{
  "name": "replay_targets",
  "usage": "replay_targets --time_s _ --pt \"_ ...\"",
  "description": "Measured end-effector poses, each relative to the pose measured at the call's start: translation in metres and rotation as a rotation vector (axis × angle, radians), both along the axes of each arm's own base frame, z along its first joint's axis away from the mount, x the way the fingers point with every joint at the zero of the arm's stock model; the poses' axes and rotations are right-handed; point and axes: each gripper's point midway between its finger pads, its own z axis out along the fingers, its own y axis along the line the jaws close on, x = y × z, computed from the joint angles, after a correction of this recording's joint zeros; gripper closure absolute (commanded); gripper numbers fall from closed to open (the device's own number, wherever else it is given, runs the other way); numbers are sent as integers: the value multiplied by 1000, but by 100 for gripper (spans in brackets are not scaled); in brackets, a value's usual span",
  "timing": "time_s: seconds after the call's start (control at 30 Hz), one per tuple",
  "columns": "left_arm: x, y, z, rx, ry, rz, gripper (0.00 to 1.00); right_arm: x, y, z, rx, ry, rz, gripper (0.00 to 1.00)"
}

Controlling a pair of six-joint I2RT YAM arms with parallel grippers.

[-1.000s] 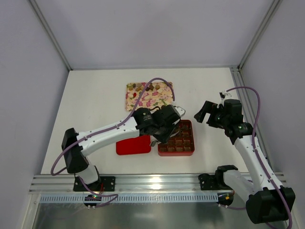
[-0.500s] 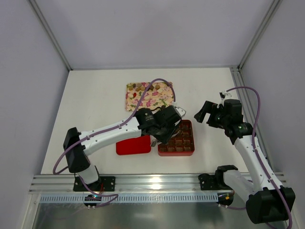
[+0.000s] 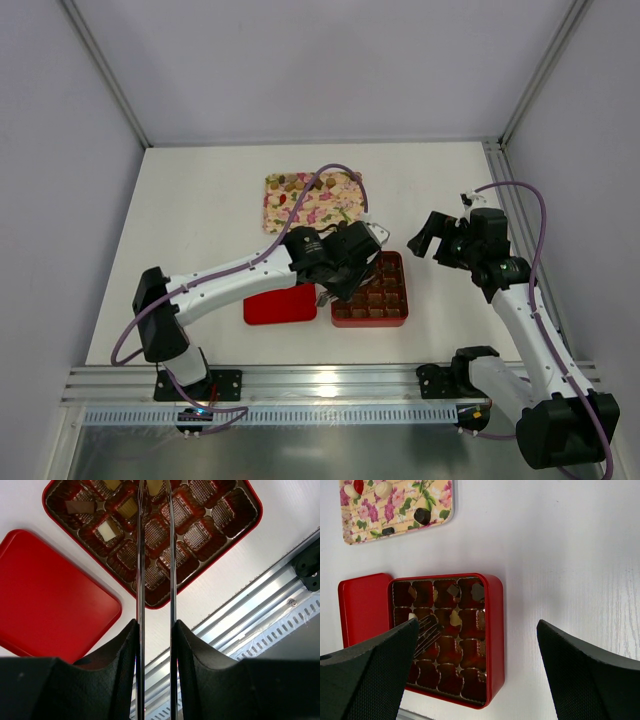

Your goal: Pack the chocolate

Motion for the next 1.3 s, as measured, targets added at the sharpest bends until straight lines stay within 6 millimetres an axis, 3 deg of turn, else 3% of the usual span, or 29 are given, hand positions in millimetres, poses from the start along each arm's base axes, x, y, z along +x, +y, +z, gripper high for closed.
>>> replay_targets --time_s 0.2,0.37,0.47,0.73,0.83,0.97,1.13,1.3 --pt "10 -1 13 -6 -51 18 64 0 0 0 0 0 0 0" --pt "41 3 45 -56 -123 84 64 0 0 0 1 0 0 0" --pt "73 18 58 -72 -156 172 63 0 0 0 1 0 0 0" --pt "159 88 74 -47 -236 435 62 0 1 0 3 0 3 0" --pt "182 106 65 -10 -239 499 62 0 1 0 6 1 7 0" --pt "203 120 39 57 -210 548 62 0 2 0 7 2 10 0" --pt "221 135 3 134 -161 593 62 0 3 -2 11 10 14 0" --pt "236 146 -16 181 -148 628 61 1 4 -2 12 8 16 0"
